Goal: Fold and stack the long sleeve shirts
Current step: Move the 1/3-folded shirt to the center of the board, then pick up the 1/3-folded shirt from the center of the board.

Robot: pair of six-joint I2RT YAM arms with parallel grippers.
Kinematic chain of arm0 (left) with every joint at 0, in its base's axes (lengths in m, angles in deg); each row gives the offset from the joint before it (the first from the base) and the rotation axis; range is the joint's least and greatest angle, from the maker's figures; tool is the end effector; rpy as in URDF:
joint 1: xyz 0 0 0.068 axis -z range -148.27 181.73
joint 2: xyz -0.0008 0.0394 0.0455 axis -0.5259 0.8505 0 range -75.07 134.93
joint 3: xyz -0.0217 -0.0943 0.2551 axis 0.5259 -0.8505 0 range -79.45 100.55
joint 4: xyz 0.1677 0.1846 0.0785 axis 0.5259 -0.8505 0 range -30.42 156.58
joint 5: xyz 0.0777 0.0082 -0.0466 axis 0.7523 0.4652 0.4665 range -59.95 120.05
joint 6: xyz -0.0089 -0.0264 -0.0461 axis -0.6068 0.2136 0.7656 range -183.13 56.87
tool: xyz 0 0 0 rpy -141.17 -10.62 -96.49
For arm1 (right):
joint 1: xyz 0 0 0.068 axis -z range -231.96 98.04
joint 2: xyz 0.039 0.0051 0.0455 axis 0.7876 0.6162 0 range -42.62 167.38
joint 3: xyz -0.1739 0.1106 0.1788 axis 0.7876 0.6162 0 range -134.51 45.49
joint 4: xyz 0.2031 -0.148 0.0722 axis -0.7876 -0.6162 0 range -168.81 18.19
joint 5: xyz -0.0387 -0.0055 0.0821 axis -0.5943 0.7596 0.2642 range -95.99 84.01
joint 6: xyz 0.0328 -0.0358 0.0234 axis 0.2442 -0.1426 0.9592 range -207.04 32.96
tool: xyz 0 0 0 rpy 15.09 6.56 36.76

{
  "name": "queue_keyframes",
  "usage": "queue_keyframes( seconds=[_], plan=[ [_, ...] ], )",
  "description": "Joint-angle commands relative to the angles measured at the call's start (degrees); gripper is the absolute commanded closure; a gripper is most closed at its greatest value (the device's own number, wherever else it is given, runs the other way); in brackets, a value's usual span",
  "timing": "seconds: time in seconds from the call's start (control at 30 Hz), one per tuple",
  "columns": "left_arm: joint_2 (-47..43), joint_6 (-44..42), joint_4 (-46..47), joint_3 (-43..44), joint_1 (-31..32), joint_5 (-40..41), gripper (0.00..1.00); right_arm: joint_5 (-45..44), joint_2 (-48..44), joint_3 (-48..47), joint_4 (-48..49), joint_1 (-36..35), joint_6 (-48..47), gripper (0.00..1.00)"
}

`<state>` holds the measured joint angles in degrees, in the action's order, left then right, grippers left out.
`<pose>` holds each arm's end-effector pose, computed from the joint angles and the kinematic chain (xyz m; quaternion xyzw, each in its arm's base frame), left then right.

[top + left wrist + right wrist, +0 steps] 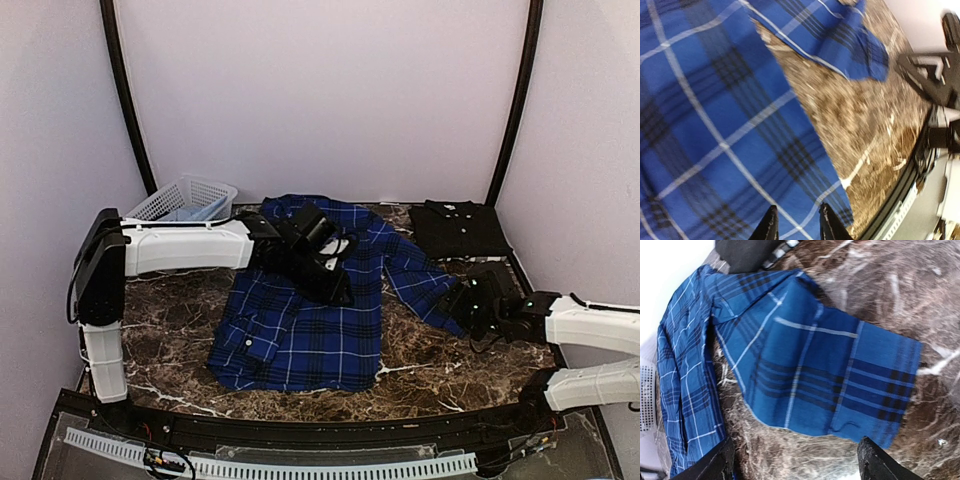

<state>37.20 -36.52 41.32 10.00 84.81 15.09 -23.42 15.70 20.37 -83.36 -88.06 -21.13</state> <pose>0.2580 -0.3585 0.2375 0.2573 0.8906 -0.3206 0.1945 0.1646 0.1068 0.1782 0.2910 0.8667 0.2076 0.3479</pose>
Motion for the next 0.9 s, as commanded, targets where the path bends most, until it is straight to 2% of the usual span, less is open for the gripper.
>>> queue_keyframes(
  seconds=[0.0,0.2,0.37,0.67,0.87],
  plan=[
    [-0.44,-2.45,-3.30,0.73,7.21,1.44,0.73,-1.05,-3.76,3.62,-1.25,2.23,5.02,0.20],
    [4.04,0.20,-5.56,3.83,14.51,3.65,0.77,5.10,-4.46,5.67,0.12,8.23,-0.06,0.22],
    [8.47,2.99,-6.67,7.35,18.27,4.49,0.76,11.75,-5.04,7.82,3.70,14.34,-2.33,0.26],
    [12.82,5.54,-12.42,12.14,20.14,10.83,0.70,18.37,-1.01,10.26,9.09,20.88,-1.46,0.34],
    [14.49,7.56,-15.60,15.93,20.14,10.73,0.69,20.28,0.34,10.97,8.25,22.15,-0.05,0.39]
  ],
)
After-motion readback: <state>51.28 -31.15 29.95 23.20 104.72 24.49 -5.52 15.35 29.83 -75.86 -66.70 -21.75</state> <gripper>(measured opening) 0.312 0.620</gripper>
